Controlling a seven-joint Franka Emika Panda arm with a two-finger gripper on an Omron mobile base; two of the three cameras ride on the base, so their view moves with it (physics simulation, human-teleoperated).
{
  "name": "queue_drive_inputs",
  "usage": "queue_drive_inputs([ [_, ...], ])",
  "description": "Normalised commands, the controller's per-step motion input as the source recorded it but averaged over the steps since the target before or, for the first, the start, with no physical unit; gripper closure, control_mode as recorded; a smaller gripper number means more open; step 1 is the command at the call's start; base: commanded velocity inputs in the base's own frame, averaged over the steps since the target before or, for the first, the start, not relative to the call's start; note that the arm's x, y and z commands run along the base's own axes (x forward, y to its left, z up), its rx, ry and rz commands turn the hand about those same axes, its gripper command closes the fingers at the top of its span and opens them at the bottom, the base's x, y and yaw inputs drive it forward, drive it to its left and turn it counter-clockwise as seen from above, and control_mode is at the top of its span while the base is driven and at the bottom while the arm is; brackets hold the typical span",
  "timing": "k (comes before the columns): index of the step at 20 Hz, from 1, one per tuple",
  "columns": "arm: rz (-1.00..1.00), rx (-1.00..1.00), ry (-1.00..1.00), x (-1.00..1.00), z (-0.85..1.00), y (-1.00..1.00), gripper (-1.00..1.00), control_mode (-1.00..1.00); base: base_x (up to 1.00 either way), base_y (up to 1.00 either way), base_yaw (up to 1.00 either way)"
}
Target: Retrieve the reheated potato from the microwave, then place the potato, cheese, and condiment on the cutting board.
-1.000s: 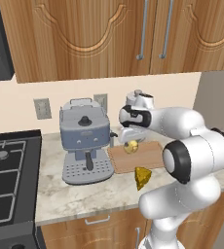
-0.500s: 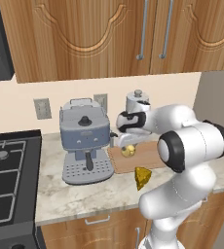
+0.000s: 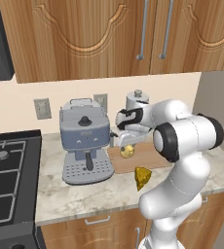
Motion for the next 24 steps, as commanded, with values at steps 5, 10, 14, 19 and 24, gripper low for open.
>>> queue_drive_inputs([
  [5,0.11,0.03,0.02,-0.03,-0.29,0.02,1.0,-1.0,0.0,0.0,0.0],
  [10,0.04,0.04,0.02,-0.15,-0.27,0.05,1.0,-1.0,0.0,0.0,0.0],
  [14,0.0,0.01,0.01,-0.19,-0.23,0.11,-1.0,-1.0,0.0,0.0,0.0],
  [19,0.0,0.0,0.0,-0.26,-0.08,0.04,-1.0,-1.0,0.0,0.0,0.0],
  [24,0.0,0.01,-0.04,-0.21,0.0,0.02,-1.0,-1.0,0.0,0.0,0.0],
])
